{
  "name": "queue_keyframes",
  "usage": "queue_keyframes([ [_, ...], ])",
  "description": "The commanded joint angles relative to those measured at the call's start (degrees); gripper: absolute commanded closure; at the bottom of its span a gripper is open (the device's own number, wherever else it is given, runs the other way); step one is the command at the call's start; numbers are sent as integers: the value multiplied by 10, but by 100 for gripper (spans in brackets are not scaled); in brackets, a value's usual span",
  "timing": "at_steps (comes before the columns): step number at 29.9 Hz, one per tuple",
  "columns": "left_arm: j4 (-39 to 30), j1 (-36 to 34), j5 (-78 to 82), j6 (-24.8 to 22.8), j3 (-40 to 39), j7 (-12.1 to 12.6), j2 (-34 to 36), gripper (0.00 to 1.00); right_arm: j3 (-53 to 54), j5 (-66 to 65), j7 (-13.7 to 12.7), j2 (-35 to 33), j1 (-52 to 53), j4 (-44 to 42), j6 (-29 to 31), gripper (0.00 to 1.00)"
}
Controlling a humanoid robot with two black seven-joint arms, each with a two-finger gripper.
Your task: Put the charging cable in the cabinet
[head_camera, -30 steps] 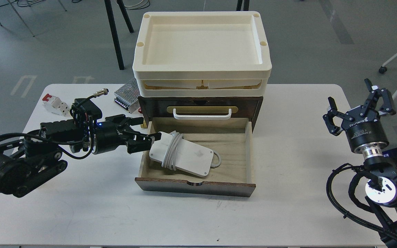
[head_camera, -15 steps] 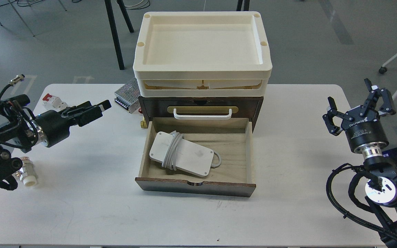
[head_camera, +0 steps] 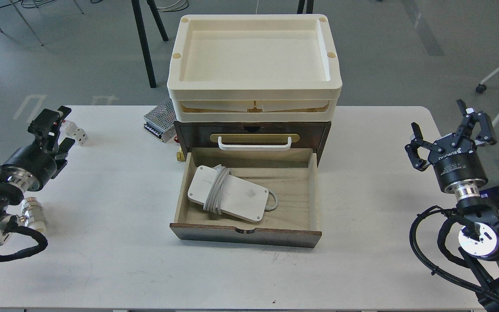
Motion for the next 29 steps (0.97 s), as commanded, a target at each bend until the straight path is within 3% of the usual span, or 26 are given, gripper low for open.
queue_keyframes([
  [1,51,-1,-61,-13,-30,0,-36,0,0,0,0,0,0,0,0,1],
  [3,77,-2,-64,-42,-55,0,-53,0,0,0,0,0,0,0,0,0],
  [8,106,-3,-68,-167,-115,0,-69,0,2,0,0,0,0,0,-1,0],
  [13,132,0,-64,-255,-118,0,-73,0,2,0,0,0,0,0,-1,1],
  [29,163,1,-66,-266,-124,0,-92,0,2,0,0,0,0,0,-1,0],
])
